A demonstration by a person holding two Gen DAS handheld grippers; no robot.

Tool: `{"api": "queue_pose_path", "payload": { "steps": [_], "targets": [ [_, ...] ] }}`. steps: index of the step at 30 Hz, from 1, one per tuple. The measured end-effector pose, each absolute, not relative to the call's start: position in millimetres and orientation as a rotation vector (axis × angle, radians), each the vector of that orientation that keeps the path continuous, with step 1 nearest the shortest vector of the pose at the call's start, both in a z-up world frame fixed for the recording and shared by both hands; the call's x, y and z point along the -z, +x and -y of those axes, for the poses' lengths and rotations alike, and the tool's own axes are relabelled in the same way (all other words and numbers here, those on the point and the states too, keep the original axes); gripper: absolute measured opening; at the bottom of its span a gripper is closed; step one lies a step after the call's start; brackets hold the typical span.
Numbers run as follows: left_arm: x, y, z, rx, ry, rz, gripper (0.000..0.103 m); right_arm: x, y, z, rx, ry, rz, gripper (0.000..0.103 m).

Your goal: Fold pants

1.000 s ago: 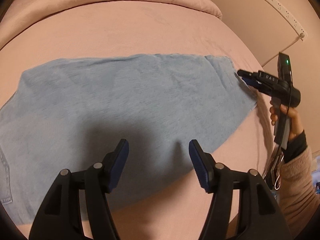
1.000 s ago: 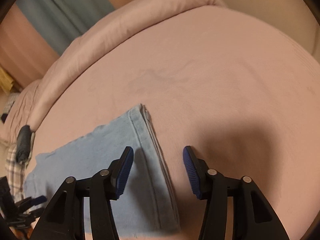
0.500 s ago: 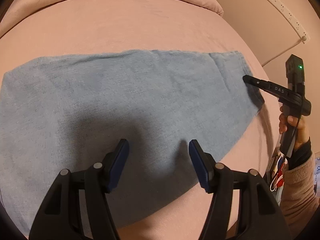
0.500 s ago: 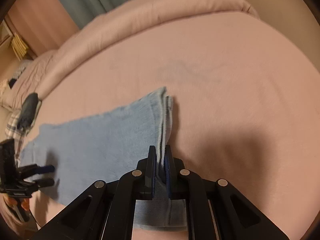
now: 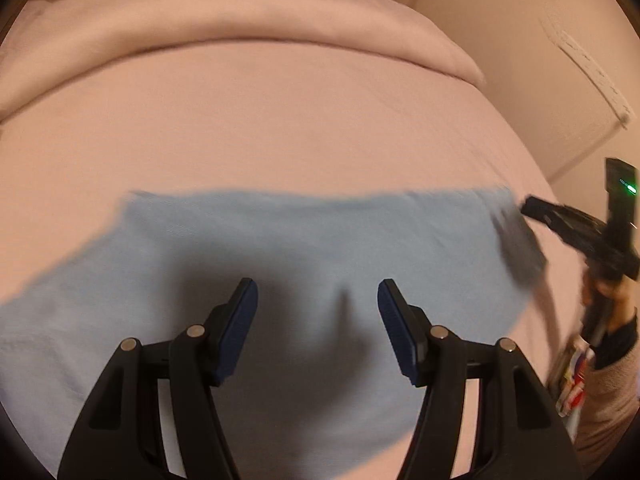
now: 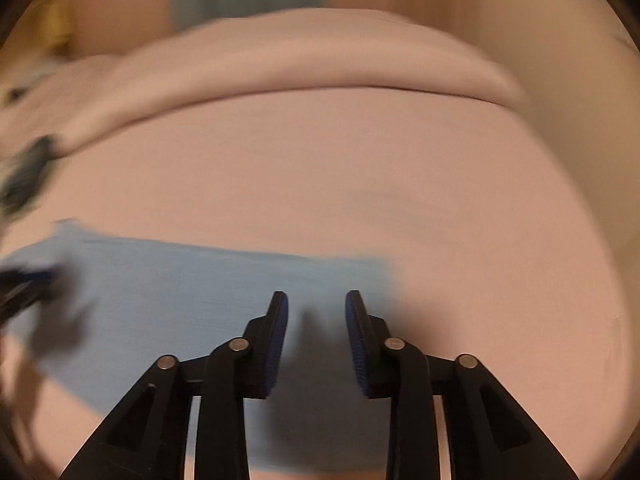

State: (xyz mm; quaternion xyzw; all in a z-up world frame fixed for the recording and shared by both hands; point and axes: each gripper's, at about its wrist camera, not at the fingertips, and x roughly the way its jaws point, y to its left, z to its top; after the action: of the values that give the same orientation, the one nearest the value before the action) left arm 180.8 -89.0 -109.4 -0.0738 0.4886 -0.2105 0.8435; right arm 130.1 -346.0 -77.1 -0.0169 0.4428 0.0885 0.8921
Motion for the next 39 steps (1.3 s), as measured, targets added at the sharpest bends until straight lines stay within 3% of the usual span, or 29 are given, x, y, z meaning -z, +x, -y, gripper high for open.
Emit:
{"api": "queue_pose_path", "payload": {
  "steps": [9, 17, 18, 19, 20, 21, 22, 23, 30, 34, 39],
  "targets": [
    [128.6, 229.8, 24.5, 0.344, -0.079, -1.093, 0.065, 113.9, 215.7, 190.7, -0.640, -0.165, -1.044, 0.033],
    [148.3, 271.3, 31.3, 0.567, -0.073, -1.211, 0.068, 129.7, 223.5, 149.9, -0.809, -0.364, -1.220, 0.033],
    [149.2, 273.0, 32.6, 0.574, -0.052, -1.211, 0.064, 130.2, 220.0, 145.1, -0.807, -0.417, -1.225, 0.027],
    [148.7, 276.8, 33.1, 0.572, -0.038, -1.201, 0.046, 129.6, 213.2, 141.6, -0.800, -0.469, -1.212, 0.018],
    [145.9, 277.2, 30.3, 0.560, -0.047, -1.184, 0.035, 127.9, 210.4, 138.3, -0.791, -0.508, -1.196, 0.014],
    [143.7, 278.0, 25.9, 0.553, -0.078, -1.173, 0.032, 126.3, 206.4, 136.8, -0.789, -0.525, -1.183, 0.009],
    [141.7, 278.3, 20.2, 0.540, -0.107, -1.151, 0.020, 122.9, 203.8, 136.3, -0.791, -0.526, -1.164, 0.007],
    [141.2, 278.4, 15.0, 0.533, -0.138, -1.131, 0.020, 119.5, 202.1, 135.5, -0.783, -0.527, -1.144, 0.007],
    [138.4, 271.3, 3.5, 0.505, -0.198, -1.085, 0.028, 121.3, 205.7, 154.9, -0.681, -0.387, -1.180, 0.007],
    [125.4, 258.0, -17.2, 0.479, -0.206, -1.025, 0.061, 100.1, 197.8, 141.4, -0.805, -0.235, -1.125, 0.008],
    [137.5, 239.4, -31.4, 0.484, -0.186, -1.040, 0.062, 110.6, 214.8, 94.7, -0.907, -0.096, -1.177, 0.008]
  ]
}}
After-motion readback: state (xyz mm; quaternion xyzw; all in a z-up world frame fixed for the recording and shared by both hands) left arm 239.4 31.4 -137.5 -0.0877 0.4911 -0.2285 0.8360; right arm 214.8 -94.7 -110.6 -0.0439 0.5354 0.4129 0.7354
